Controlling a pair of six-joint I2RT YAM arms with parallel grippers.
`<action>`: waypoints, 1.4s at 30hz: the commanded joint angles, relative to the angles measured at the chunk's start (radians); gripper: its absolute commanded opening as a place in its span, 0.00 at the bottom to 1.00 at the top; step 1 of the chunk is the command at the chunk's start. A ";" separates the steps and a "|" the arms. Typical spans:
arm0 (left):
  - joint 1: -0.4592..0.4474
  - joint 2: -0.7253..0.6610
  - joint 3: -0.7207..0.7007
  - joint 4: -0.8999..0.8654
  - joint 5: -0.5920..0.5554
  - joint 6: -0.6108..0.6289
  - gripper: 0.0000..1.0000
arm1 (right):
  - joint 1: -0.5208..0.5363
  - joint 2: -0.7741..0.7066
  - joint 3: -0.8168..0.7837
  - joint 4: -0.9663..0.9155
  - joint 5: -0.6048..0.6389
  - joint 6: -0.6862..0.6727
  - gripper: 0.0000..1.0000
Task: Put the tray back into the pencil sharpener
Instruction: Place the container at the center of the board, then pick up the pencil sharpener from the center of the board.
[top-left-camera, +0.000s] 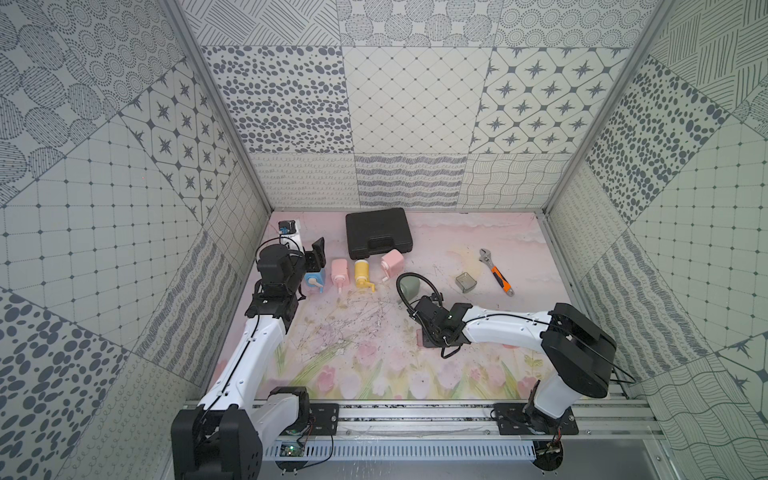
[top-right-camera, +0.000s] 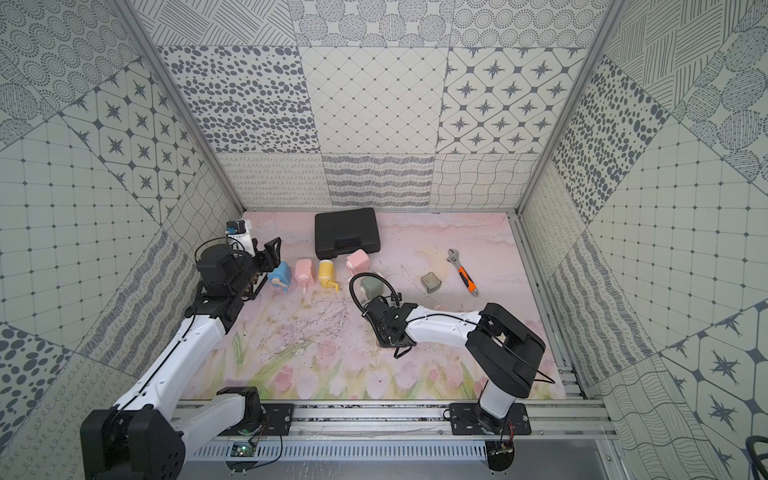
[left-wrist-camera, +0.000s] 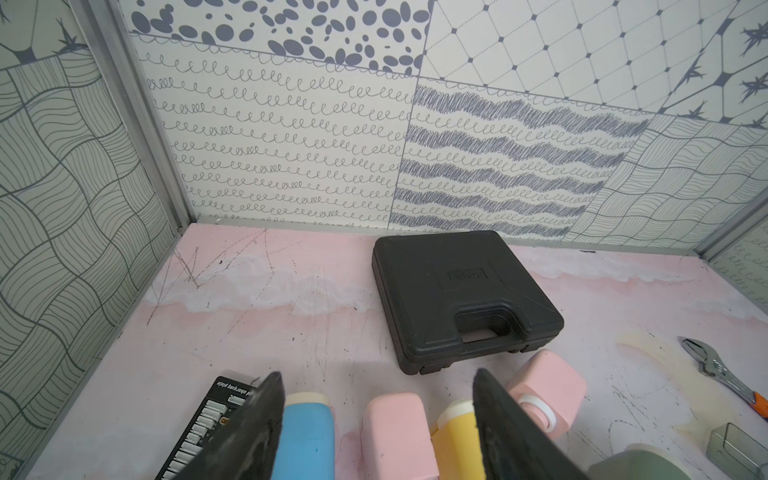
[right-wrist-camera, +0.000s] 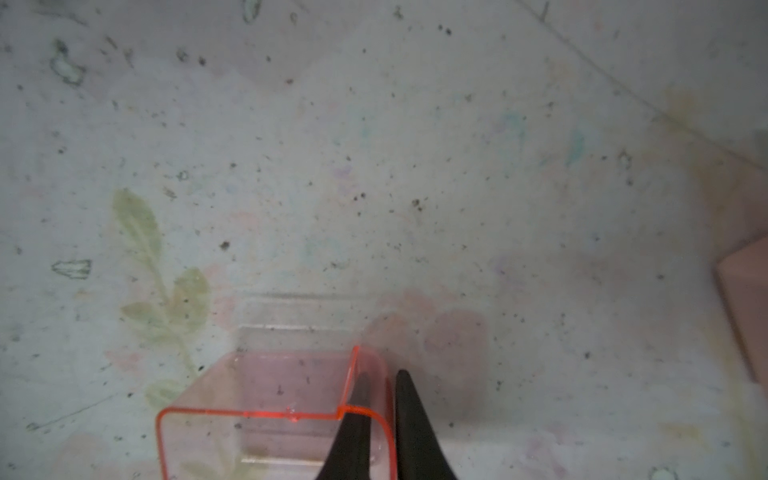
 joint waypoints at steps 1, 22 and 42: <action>-0.035 0.021 0.037 -0.048 0.031 0.061 0.71 | -0.004 -0.019 -0.027 0.041 -0.020 0.005 0.20; -0.464 0.576 0.610 -0.808 -0.057 0.431 0.78 | -0.021 -0.489 -0.290 0.175 0.110 0.013 0.46; -0.466 1.076 1.060 -0.965 -0.064 0.499 0.82 | -0.021 -0.531 -0.330 0.186 0.085 0.021 0.46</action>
